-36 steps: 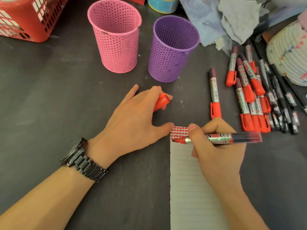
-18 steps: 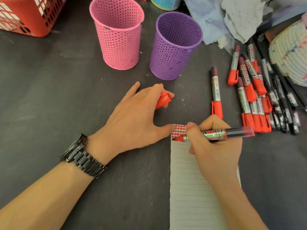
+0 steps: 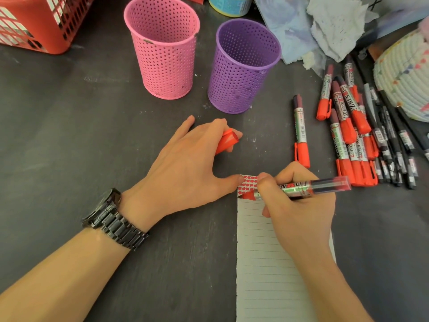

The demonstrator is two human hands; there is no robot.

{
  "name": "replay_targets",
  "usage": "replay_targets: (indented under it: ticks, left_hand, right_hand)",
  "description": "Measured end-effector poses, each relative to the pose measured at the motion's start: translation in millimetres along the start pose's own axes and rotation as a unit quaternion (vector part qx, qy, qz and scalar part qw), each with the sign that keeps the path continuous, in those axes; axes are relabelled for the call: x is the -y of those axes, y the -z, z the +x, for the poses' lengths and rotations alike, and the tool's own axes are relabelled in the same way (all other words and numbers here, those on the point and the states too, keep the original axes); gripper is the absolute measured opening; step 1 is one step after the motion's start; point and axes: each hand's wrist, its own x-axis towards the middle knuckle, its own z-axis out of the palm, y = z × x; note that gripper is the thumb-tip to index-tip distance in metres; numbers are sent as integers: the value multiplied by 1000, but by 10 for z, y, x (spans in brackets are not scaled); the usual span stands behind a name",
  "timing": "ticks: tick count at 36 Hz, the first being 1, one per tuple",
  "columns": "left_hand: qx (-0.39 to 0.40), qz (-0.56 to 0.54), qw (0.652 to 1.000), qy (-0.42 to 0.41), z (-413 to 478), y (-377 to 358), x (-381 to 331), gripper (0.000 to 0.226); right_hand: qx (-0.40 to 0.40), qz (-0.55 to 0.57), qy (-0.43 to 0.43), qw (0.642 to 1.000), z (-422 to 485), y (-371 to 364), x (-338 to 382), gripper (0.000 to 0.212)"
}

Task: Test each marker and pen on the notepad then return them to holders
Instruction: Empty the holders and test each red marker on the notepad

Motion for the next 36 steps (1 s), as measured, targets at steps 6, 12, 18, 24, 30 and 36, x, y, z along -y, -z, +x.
replay_targets:
  ticks: [6,12,18,24,30,36]
  left_hand:
    - [-1,0,1000,-1,-1,1,-2,74]
    - [-2,-1,1000,-3,-4,-2,1,72]
    - [-6,-4,1000,-7,-13,1,-5,71]
    - [-8,-2,1000,-7,-14,4,-14,71]
    - [-7,0,1000,-4,-10,4,-15,74]
    - [-6,0,1000,-2,-8,12,-15,74]
  right_hand:
    - [1,4,-5,1000,3,-3,4,31]
    - [1,7,-8,1000,5,-1,0,30]
    - [0,12,-5,1000,5,2,-9,31]
    - [-8,8,-9,1000,1,-7,-5,31]
    - [-9,5,-5,1000,5,-5,1,30]
    - [-9,4,-6,1000,9,-2,-4,30]
